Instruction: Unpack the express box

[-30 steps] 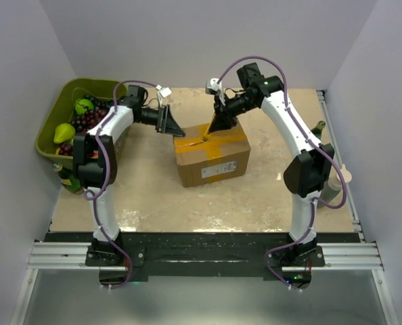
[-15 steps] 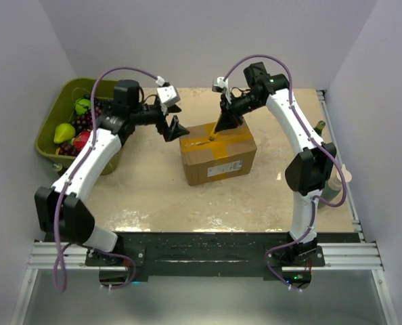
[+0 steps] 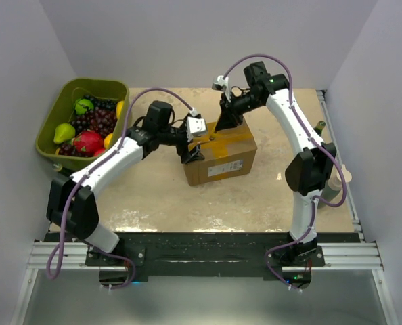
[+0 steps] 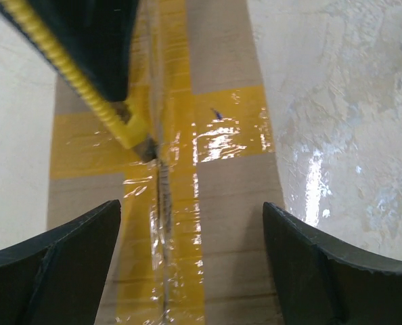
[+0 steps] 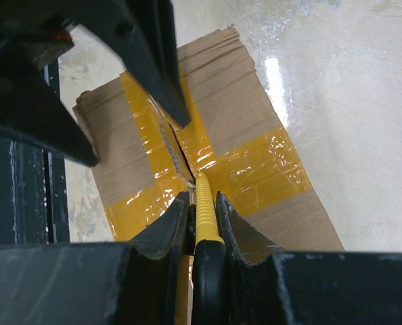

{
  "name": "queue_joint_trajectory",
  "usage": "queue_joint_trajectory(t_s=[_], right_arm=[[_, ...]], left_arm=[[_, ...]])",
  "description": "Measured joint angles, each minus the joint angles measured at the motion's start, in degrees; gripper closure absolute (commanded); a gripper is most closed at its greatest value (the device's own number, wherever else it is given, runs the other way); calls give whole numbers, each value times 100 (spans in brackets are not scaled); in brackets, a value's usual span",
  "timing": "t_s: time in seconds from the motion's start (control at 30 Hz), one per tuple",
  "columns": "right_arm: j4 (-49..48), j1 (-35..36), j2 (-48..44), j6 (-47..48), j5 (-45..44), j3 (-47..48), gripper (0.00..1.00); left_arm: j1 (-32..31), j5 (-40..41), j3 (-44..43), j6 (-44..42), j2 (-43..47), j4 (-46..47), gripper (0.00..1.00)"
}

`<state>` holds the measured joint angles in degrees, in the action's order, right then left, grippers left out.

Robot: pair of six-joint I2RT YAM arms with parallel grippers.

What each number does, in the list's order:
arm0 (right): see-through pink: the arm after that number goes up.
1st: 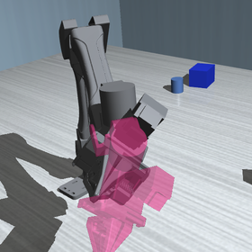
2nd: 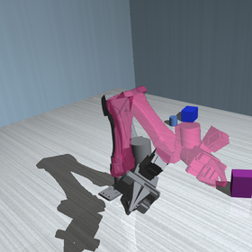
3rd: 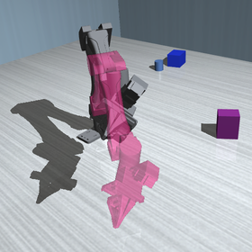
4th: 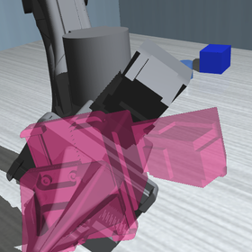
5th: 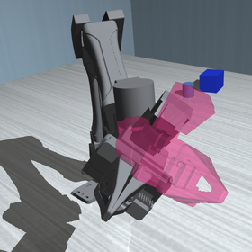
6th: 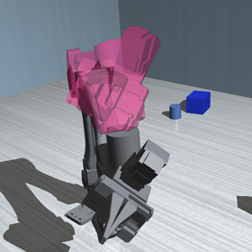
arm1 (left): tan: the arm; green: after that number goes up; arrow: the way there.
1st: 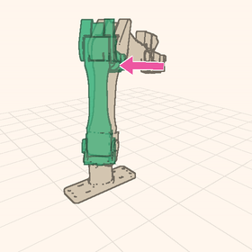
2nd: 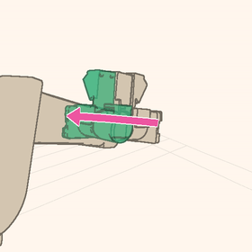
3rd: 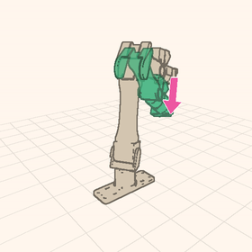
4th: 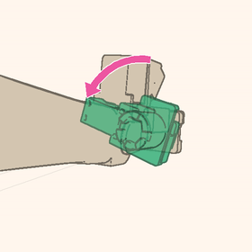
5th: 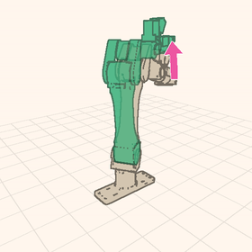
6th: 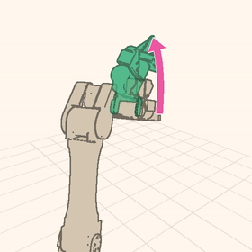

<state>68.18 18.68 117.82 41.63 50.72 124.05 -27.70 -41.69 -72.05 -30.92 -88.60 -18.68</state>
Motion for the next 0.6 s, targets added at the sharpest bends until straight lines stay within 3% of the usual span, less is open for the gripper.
queue_joint_trajectory(t_s=[0.3,0.6], right_arm=[[-37,0,0,-245,-28,0,100],[-111,0,9,-446,-74,0,100]], left_arm=[[-138,-22,-79,-817,-66,-376,18],[118,-420,-713,-1333,-374,-1473,13]])
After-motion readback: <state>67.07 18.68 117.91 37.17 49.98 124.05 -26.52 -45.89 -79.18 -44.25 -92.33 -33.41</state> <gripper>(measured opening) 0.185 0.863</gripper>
